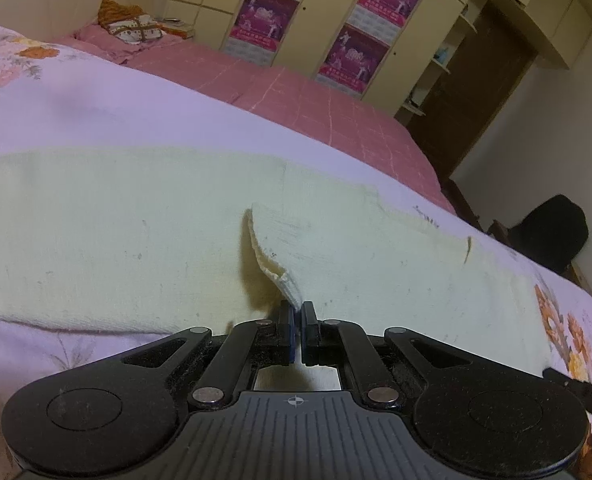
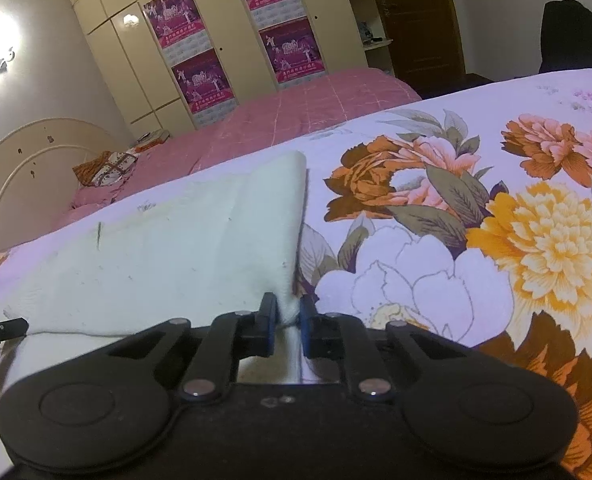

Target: Fold small clothes

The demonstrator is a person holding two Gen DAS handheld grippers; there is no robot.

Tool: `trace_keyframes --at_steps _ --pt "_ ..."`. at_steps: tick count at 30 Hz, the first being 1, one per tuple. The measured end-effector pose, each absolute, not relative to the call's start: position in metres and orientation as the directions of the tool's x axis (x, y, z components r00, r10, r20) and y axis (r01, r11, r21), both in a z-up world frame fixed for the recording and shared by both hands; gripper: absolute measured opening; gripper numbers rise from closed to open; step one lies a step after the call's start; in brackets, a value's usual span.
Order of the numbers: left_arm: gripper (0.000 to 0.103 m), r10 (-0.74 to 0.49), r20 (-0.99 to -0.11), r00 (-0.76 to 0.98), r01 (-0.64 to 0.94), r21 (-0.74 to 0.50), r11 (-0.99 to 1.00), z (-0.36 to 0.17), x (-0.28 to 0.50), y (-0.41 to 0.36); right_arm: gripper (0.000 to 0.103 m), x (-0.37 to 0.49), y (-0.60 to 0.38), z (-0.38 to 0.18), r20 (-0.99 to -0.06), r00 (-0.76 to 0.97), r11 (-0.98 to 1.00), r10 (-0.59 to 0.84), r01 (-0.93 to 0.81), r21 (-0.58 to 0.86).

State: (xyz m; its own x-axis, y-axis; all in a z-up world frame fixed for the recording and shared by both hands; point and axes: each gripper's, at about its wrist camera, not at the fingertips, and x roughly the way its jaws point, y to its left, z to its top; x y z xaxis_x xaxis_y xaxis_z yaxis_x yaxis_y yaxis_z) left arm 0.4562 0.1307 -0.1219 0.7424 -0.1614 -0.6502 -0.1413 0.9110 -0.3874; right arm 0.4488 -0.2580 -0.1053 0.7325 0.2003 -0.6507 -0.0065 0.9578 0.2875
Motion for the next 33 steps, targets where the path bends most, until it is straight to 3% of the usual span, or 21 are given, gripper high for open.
trace_keyframes --at_steps 4,6,8,9,10,12,16,17,19,20,24,33 --pt "0.003 -0.160 -0.642 0.750 -0.136 -0.386 0.912 -0.119 0.453 0.134 0.016 0.450 -0.258 -0.104 -0.658 0.724 0.957 0.207 -0.010 0.290" --pt "0.004 -0.143 -0.634 0.760 -0.147 -0.381 0.913 -0.116 0.450 0.139 0.022 0.449 -0.263 -0.102 -0.649 0.729 0.947 0.219 0.001 0.321" --pt "0.030 -0.118 -0.616 0.779 -0.170 -0.388 0.906 -0.113 0.445 0.146 0.025 0.447 -0.268 -0.100 -0.636 0.739 0.940 0.220 0.013 0.340" --pt "0.068 -0.096 -0.605 0.791 -0.189 -0.389 0.902 -0.111 0.442 0.150 0.026 0.446 -0.270 -0.100 -0.633 0.743 0.939 0.218 0.017 0.344" --pt "0.084 -0.070 -0.584 0.808 -0.204 -0.389 0.898 -0.109 0.439 0.154 0.026 0.445 -0.271 -0.099 -0.630 0.746 0.938 0.217 0.020 0.347" --pt "0.082 -0.091 -0.574 0.814 -0.188 -0.408 0.894 -0.107 0.441 0.160 0.026 0.445 -0.273 -0.098 -0.624 0.750 0.935 0.219 0.020 0.353" --pt "0.042 -0.158 -0.614 0.773 -0.146 -0.415 0.898 -0.111 0.459 0.155 0.027 0.451 -0.275 -0.098 -0.616 0.756 0.930 0.220 0.027 0.366" --pt "0.035 -0.163 -0.633 0.757 -0.147 -0.408 0.901 -0.113 0.464 0.152 0.027 0.453 -0.275 -0.098 -0.616 0.756 0.929 0.221 0.029 0.368" --pt "0.010 -0.149 -0.666 0.731 -0.164 -0.384 0.909 -0.121 0.471 0.148 0.027 0.458 -0.273 -0.099 -0.622 0.752 0.931 0.219 0.029 0.364" --pt "0.009 -0.151 -0.663 0.733 -0.166 -0.389 0.906 -0.122 0.471 0.149 0.027 0.460 -0.272 -0.100 -0.628 0.747 0.933 0.218 0.029 0.359" --pt "0.006 -0.142 -0.615 0.776 -0.162 -0.410 0.898 -0.119 0.457 0.146 0.007 0.463 -0.265 -0.103 -0.647 0.727 0.947 0.232 -0.019 0.319" --pt "0.006 -0.148 -0.614 0.776 -0.155 -0.413 0.898 -0.126 0.447 0.147 0.009 0.462 -0.263 -0.099 -0.663 0.713 0.962 0.226 -0.055 0.269"
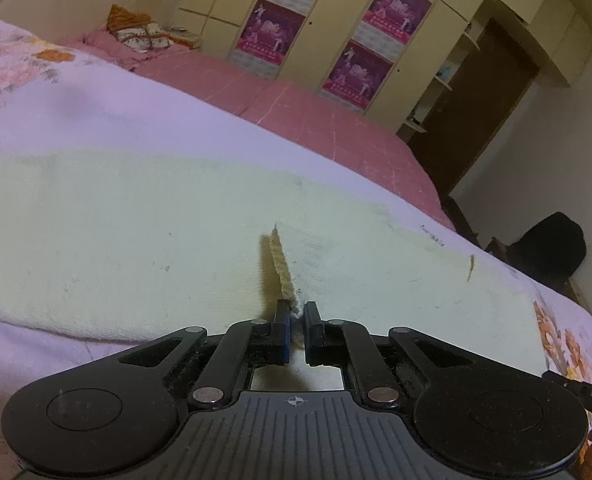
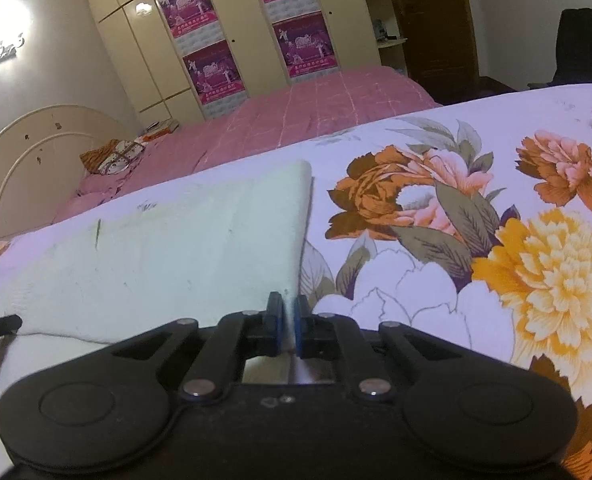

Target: Fold small clothes

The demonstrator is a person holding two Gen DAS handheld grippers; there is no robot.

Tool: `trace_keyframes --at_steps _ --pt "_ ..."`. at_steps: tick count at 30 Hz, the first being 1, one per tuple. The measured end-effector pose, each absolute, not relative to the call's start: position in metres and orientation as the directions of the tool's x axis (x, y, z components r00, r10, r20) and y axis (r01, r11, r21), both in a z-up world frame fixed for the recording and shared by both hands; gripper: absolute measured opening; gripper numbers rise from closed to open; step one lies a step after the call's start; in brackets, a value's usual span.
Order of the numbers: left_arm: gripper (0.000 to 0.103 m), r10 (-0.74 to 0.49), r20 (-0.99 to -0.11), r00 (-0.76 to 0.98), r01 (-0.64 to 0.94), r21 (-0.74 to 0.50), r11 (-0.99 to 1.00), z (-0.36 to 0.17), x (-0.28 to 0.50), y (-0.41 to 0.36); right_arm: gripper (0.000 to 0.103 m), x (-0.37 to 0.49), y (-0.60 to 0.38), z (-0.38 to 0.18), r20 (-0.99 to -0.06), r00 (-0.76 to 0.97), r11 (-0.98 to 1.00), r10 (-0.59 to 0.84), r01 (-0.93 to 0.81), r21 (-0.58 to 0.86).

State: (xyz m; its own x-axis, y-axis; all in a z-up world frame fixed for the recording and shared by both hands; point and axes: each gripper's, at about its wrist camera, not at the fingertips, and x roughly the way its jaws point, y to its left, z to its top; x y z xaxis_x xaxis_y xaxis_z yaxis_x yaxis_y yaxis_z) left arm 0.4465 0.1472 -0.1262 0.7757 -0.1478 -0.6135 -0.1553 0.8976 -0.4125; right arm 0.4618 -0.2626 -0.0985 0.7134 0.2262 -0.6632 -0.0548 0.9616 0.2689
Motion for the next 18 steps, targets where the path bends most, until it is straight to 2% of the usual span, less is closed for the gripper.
trace_keyframes --at_steps 1,3,6,13,14,15,16,17,18 --pt "0.006 -0.152 -0.612 0.776 -0.150 -0.413 0.899 -0.126 0.445 0.148 0.012 0.462 -0.264 -0.098 -0.664 0.711 0.960 0.233 -0.058 0.275" --pt "0.006 -0.156 -0.613 0.774 -0.148 -0.416 0.897 -0.127 0.444 0.149 0.024 0.462 -0.268 -0.096 -0.656 0.715 0.954 0.243 -0.056 0.293" --pt "0.006 -0.163 -0.584 0.795 -0.140 -0.438 0.888 -0.119 0.439 0.148 0.025 0.461 -0.274 -0.095 -0.642 0.724 0.945 0.253 -0.044 0.323" --pt "0.008 -0.150 -0.591 0.793 -0.159 -0.438 0.885 -0.128 0.429 0.147 0.025 0.465 -0.274 -0.098 -0.642 0.724 0.943 0.252 -0.034 0.332" --pt "0.013 -0.148 -0.588 0.796 -0.163 -0.442 0.882 -0.126 0.429 0.149 0.026 0.465 -0.274 -0.098 -0.641 0.724 0.943 0.253 -0.036 0.332" --pt "0.040 -0.150 -0.577 0.803 -0.161 -0.452 0.877 -0.124 0.429 0.151 0.026 0.465 -0.274 -0.098 -0.640 0.726 0.943 0.253 -0.037 0.332" --pt "0.076 -0.133 -0.560 0.818 -0.167 -0.452 0.876 -0.121 0.428 0.153 0.026 0.465 -0.275 -0.097 -0.638 0.727 0.942 0.254 -0.037 0.332" --pt "0.081 -0.100 -0.544 0.833 -0.177 -0.433 0.884 -0.117 0.427 0.153 0.027 0.464 -0.275 -0.096 -0.636 0.729 0.942 0.254 -0.037 0.333" --pt "0.081 -0.101 -0.537 0.838 -0.167 -0.426 0.889 -0.115 0.430 0.154 0.027 0.464 -0.276 -0.096 -0.632 0.732 0.942 0.255 -0.039 0.335"
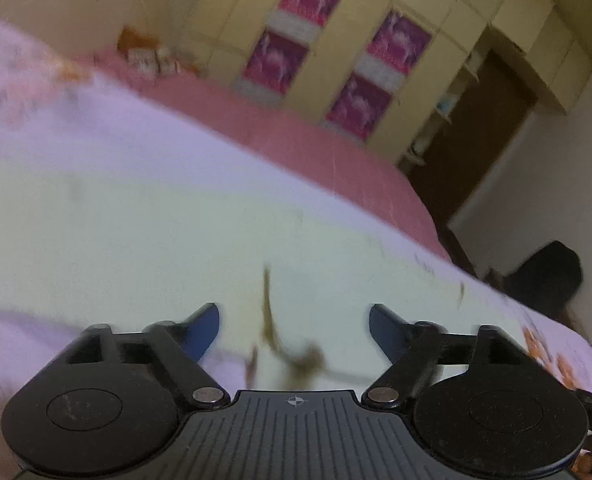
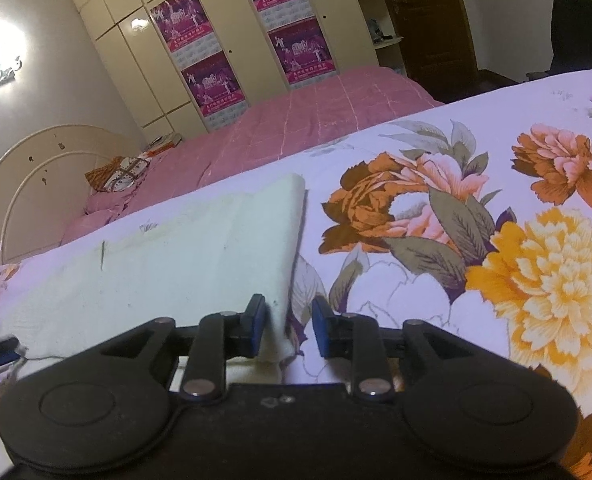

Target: Fold small clothes

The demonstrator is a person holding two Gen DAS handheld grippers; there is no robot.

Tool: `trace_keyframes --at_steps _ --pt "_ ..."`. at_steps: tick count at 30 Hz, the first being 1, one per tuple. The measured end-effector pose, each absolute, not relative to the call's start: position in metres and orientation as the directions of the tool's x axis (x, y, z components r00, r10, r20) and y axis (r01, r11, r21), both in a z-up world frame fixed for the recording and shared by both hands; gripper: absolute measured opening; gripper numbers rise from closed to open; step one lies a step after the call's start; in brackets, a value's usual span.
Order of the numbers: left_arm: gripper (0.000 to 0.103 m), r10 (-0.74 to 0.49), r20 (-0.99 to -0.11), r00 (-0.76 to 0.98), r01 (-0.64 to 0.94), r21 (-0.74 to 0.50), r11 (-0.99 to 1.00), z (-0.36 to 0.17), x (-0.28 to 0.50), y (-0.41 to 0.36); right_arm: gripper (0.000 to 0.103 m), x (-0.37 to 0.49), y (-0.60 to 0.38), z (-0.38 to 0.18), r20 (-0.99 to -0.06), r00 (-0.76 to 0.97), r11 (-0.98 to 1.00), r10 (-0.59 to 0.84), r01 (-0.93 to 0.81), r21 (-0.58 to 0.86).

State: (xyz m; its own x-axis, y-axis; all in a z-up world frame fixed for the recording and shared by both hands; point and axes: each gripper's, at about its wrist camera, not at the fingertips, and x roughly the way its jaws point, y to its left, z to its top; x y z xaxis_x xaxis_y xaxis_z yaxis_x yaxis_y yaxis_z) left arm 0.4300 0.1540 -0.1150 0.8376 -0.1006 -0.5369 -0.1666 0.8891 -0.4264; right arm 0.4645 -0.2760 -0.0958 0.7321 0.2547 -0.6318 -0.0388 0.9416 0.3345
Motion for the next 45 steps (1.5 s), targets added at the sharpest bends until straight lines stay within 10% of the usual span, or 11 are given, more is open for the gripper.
trace_keyframes --at_steps 3,7,10,20,27,33,41,44,45 --pt "0.073 -0.124 -0.553 0.824 -0.154 -0.429 0.890 -0.111 0.447 0.158 0.027 0.470 -0.276 -0.094 -0.626 0.738 0.944 0.251 -0.043 0.328" --pt "0.017 -0.148 -0.657 0.739 -0.191 -0.416 0.889 -0.131 0.477 0.162 0.027 0.488 -0.277 -0.092 -0.613 0.752 0.946 0.240 -0.038 0.323" --pt "0.004 -0.131 -0.644 0.754 -0.180 -0.394 0.902 -0.131 0.476 0.161 0.026 0.508 -0.282 -0.093 -0.604 0.760 0.934 0.240 -0.011 0.357" --pt "0.003 -0.076 -0.600 0.796 -0.202 -0.383 0.901 -0.136 0.460 0.165 0.006 0.545 -0.289 -0.116 -0.634 0.728 0.920 0.260 0.013 0.392" --pt "0.003 -0.104 -0.612 0.784 -0.170 -0.373 0.912 -0.138 0.465 0.167 0.026 0.548 -0.275 -0.101 -0.625 0.748 0.949 0.223 -0.021 0.313" --pt "0.003 -0.096 -0.621 0.778 -0.162 -0.345 0.924 -0.136 0.465 0.161 0.009 0.572 -0.274 -0.112 -0.666 0.719 0.960 0.199 -0.005 0.281" --pt "0.005 -0.129 -0.630 0.766 -0.172 -0.395 0.902 -0.137 0.467 0.171 0.024 0.509 -0.265 -0.080 -0.591 0.777 0.965 0.218 -0.084 0.247" --pt "0.017 -0.082 -0.621 0.780 -0.232 -0.409 0.883 -0.131 0.458 0.181 0.026 0.477 -0.254 -0.091 -0.620 0.744 0.967 0.249 -0.159 0.198" --pt "0.043 -0.058 -0.613 0.788 -0.254 -0.409 0.876 -0.128 0.452 0.185 0.027 0.473 -0.247 -0.100 -0.657 0.720 0.975 0.222 -0.173 0.139"
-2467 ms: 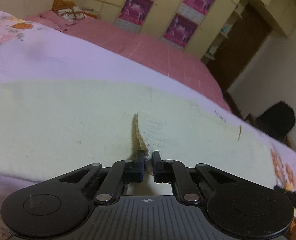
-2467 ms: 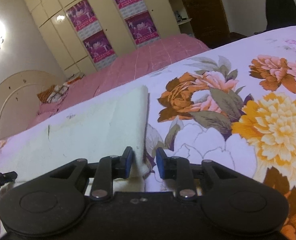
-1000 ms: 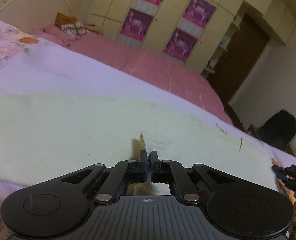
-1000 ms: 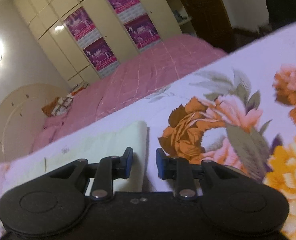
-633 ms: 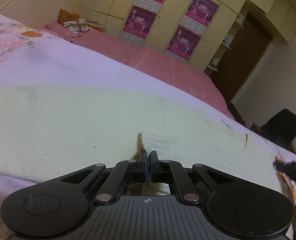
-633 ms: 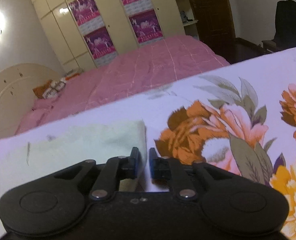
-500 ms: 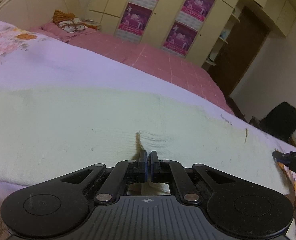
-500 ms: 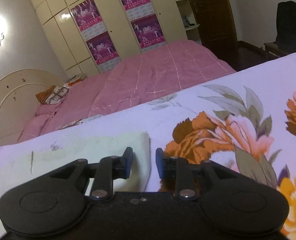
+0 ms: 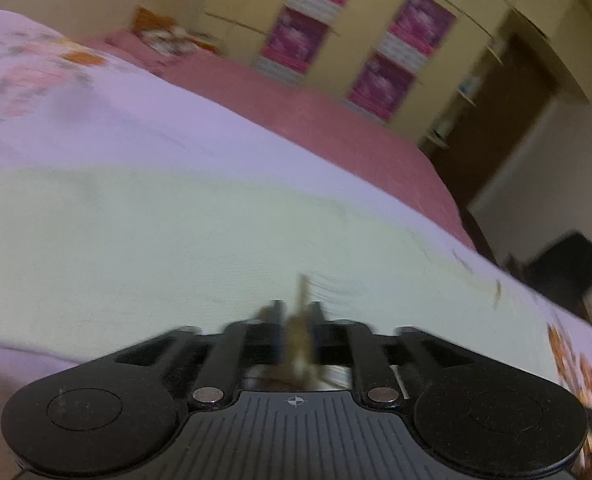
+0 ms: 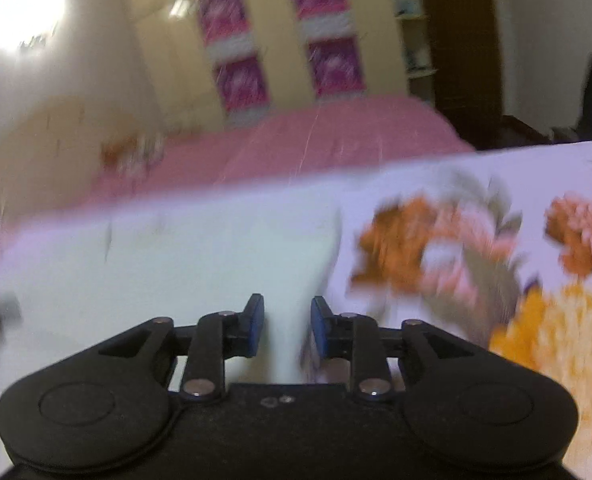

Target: Fold small clothes

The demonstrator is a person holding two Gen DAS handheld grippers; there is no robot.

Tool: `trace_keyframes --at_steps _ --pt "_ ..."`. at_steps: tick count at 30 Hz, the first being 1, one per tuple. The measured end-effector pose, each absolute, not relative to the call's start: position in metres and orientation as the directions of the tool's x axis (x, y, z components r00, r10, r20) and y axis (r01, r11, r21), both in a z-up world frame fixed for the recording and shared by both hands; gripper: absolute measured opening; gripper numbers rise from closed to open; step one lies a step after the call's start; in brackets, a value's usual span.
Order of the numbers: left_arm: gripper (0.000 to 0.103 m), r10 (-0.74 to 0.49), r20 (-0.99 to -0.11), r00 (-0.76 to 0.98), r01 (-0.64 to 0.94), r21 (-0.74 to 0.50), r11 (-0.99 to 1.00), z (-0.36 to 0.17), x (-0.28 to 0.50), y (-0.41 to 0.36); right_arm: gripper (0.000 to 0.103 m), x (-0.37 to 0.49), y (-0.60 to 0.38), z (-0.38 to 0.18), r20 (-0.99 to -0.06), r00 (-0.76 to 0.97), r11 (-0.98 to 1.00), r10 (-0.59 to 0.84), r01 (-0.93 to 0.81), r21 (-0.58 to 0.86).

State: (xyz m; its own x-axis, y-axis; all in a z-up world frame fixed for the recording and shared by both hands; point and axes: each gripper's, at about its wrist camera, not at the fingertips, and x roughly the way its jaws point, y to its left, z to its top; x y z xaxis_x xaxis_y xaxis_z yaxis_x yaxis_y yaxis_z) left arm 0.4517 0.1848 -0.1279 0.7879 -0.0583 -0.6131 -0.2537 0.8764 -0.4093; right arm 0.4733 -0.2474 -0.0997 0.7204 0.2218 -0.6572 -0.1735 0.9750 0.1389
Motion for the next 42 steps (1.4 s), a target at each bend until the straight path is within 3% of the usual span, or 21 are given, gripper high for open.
trace_keyframes --at_steps 1,2,6,8,11,13,18,20,21,22,27,31,36,40,41,42 --pt "0.066 -0.042 -0.601 0.798 -0.266 -0.414 0.871 -0.126 0.446 0.188 0.028 0.465 -0.244 -0.105 -0.652 0.731 0.979 0.199 -0.182 0.095" --pt "0.069 -0.030 -0.586 0.810 -0.269 -0.416 0.869 -0.123 0.440 0.189 0.029 0.460 -0.244 -0.103 -0.643 0.742 0.981 0.190 -0.175 0.088" --pt "0.069 -0.057 -0.594 0.803 -0.238 -0.406 0.882 -0.123 0.436 0.181 0.029 0.444 -0.239 -0.083 -0.585 0.788 0.982 0.190 -0.163 0.099" --pt "0.069 0.017 -0.669 0.743 -0.250 -0.253 0.935 -0.130 0.446 0.161 0.029 0.445 -0.234 -0.088 -0.609 0.770 0.981 0.191 -0.166 0.097" --pt "0.069 0.126 -0.677 0.725 -0.234 -0.071 0.970 -0.127 0.446 0.139 0.034 0.453 -0.229 -0.102 -0.677 0.723 0.989 0.137 -0.143 0.046" --pt "0.069 0.137 -0.652 0.746 -0.255 -0.089 0.963 -0.121 0.431 0.145 0.034 0.453 -0.232 -0.093 -0.676 0.721 0.988 0.152 -0.126 0.088" --pt "0.069 0.181 -0.620 0.764 -0.429 -0.278 0.859 -0.124 0.362 0.220 0.033 0.433 -0.242 -0.070 -0.633 0.756 0.986 0.166 -0.113 0.123" --pt "0.060 0.226 -0.626 0.746 -0.521 -0.337 0.784 -0.132 0.330 0.258 0.034 0.425 -0.248 -0.068 -0.637 0.754 0.986 0.163 -0.101 0.133" --pt "0.041 0.246 -0.634 0.733 -0.559 -0.357 0.748 -0.136 0.316 0.274 0.034 0.417 -0.251 -0.068 -0.640 0.751 0.985 0.163 -0.092 0.143" --pt "0.032 0.236 -0.636 0.734 -0.576 -0.401 0.712 -0.140 0.303 0.290 0.034 0.412 -0.253 -0.069 -0.645 0.747 0.984 0.164 -0.082 0.155" --pt "0.031 0.246 -0.598 0.763 -0.628 -0.594 0.503 -0.153 0.268 0.349 0.034 0.391 -0.253 -0.076 -0.674 0.719 0.979 0.170 -0.046 0.198" --pt "0.031 0.230 -0.535 0.813 -0.582 -0.748 0.318 -0.179 0.257 0.387 0.034 0.381 -0.240 -0.074 -0.681 0.707 0.974 0.192 -0.054 0.219" --pt "0.031 0.226 -0.520 0.824 -0.565 -0.787 0.249 -0.190 0.267 0.407 0.034 0.378 -0.226 -0.065 -0.671 0.709 0.971 0.215 -0.081 0.226" --pt "0.031 0.239 -0.546 0.803 -0.596 -0.746 0.298 -0.182 0.284 0.415 0.034 0.379 -0.222 -0.063 -0.670 0.710 0.971 0.217 -0.085 0.224" --pt "0.023 0.252 -0.561 0.789 -0.615 -0.717 0.330 -0.176 0.292 0.416 0.034 0.379 -0.222 -0.064 -0.673 0.708 0.971 0.217 -0.085 0.224" --pt "0.002 0.279 -0.587 0.760 -0.649 -0.660 0.378 -0.169 0.299 0.414 0.034 0.380 -0.222 -0.064 -0.675 0.705 0.971 0.216 -0.084 0.223"
